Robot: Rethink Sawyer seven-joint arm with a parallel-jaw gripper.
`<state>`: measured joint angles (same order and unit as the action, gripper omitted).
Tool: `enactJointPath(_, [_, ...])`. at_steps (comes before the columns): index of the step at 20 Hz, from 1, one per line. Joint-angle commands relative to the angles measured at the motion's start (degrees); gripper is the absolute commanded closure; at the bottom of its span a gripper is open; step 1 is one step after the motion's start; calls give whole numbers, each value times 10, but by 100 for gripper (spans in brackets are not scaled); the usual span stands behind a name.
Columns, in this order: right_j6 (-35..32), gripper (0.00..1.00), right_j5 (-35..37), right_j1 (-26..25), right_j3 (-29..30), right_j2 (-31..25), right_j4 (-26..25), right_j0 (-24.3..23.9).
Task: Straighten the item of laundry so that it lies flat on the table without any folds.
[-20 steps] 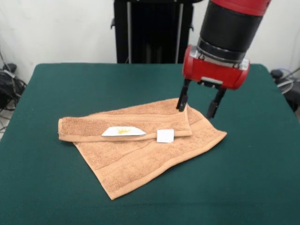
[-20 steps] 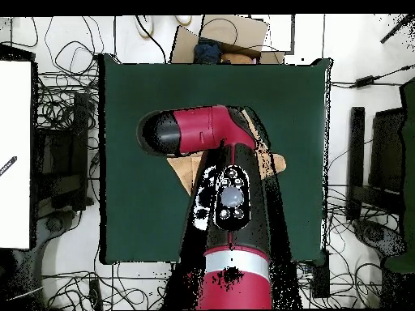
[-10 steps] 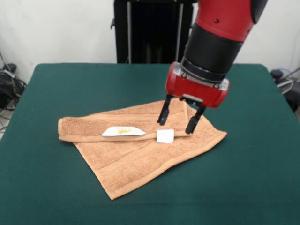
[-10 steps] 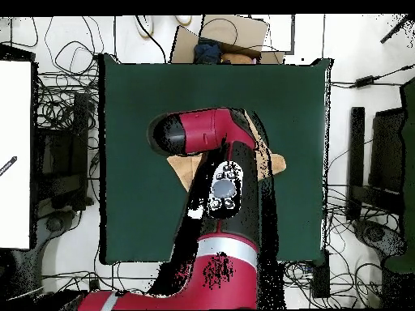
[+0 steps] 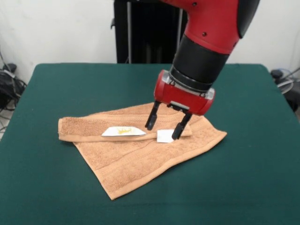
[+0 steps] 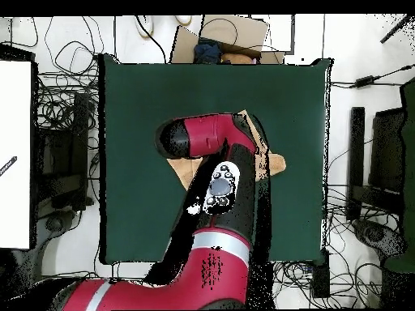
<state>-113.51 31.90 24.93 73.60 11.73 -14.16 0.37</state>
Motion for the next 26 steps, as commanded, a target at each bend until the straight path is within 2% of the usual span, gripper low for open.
enactJointPath(1, [-174, 0, -51, -36, 25, 5, 46, 6])
enactJointPath(12, [-183, 0, -30, -48, 82, -17, 133, 0])
enactJointPath(17, [-180, 0, -33, -57, 98, -9, 162, 8])
enactJointPath(26, [-179, 0, 10, -78, 83, 23, 193, 39])
